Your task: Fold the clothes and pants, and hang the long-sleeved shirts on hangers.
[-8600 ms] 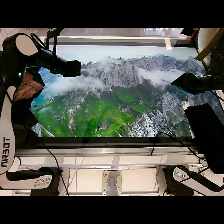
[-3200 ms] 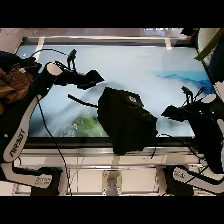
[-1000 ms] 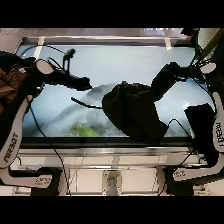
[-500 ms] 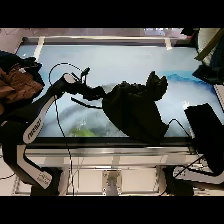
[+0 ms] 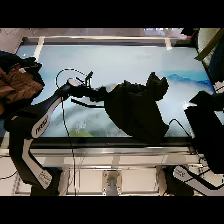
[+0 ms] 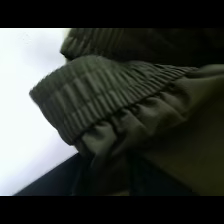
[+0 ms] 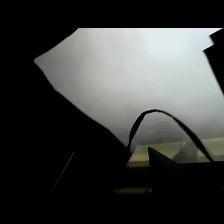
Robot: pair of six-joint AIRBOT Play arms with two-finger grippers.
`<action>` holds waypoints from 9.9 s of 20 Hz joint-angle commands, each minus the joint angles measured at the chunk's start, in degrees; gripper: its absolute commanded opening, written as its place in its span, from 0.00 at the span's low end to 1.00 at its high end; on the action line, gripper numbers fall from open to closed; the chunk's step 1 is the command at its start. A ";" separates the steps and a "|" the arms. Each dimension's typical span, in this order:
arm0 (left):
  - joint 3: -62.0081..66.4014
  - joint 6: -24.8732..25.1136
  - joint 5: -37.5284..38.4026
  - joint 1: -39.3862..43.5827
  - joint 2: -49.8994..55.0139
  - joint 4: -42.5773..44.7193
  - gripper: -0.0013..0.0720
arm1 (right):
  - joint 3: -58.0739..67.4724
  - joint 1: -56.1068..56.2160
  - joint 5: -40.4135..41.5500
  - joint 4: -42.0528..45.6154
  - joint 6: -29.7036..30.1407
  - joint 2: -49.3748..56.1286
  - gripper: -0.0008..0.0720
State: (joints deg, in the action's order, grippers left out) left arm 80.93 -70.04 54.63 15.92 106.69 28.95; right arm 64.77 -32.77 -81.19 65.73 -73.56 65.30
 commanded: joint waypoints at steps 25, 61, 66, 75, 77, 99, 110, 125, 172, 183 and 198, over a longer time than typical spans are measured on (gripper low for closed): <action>0.00 0.72 1.11 -2.95 -2.82 5.05 0.04 | -33.83 -0.28 25.14 -36.68 18.80 -0.92 0.02; -64.59 -43.78 -36.24 -4.85 -62.82 22.18 0.99 | -16.72 -4.79 16.37 -12.24 3.50 -10.12 0.54; -66.82 -45.46 -47.01 -4.61 -59.43 14.99 0.99 | -33.16 -4.70 19.96 -27.54 3.13 -12.28 0.53; -59.30 -45.48 -47.50 1.03 -44.68 13.81 0.85 | -36.83 -4.70 20.59 -30.84 3.43 -12.33 0.53; -56.50 -45.51 -46.10 1.22 -41.42 13.68 0.85 | -36.85 -4.70 20.59 -30.82 3.78 -12.33 0.53; -50.99 -43.67 -48.02 1.18 -35.52 3.98 0.09 | -36.89 -4.68 19.89 -29.24 4.17 -12.33 0.53; -50.99 -43.06 -47.91 1.22 -34.27 3.98 0.05 | -42.23 2.36 25.51 -29.66 -3.48 -12.26 0.55; -50.99 -37.44 -47.78 1.22 -34.27 3.98 0.05 | -43.25 19.02 43.50 -52.48 7.80 7.89 0.54; 3.17 -42.23 -13.70 -10.45 -25.42 68.76 0.04 | 19.39 29.24 30.88 -25.00 1.20 24.35 0.02; 3.34 -47.21 -26.53 -11.52 -18.10 65.85 0.97 | 22.86 37.44 49.59 -28.33 0.94 33.99 0.49; -36.06 -53.29 -0.61 -20.87 -57.66 72.17 0.99 | 8.02 19.91 10.36 -5.33 2.03 8.02 0.48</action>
State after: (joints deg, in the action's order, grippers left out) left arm 60.20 -118.54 53.21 -4.34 56.93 102.96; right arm 85.36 -11.55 -68.53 58.78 -72.25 79.53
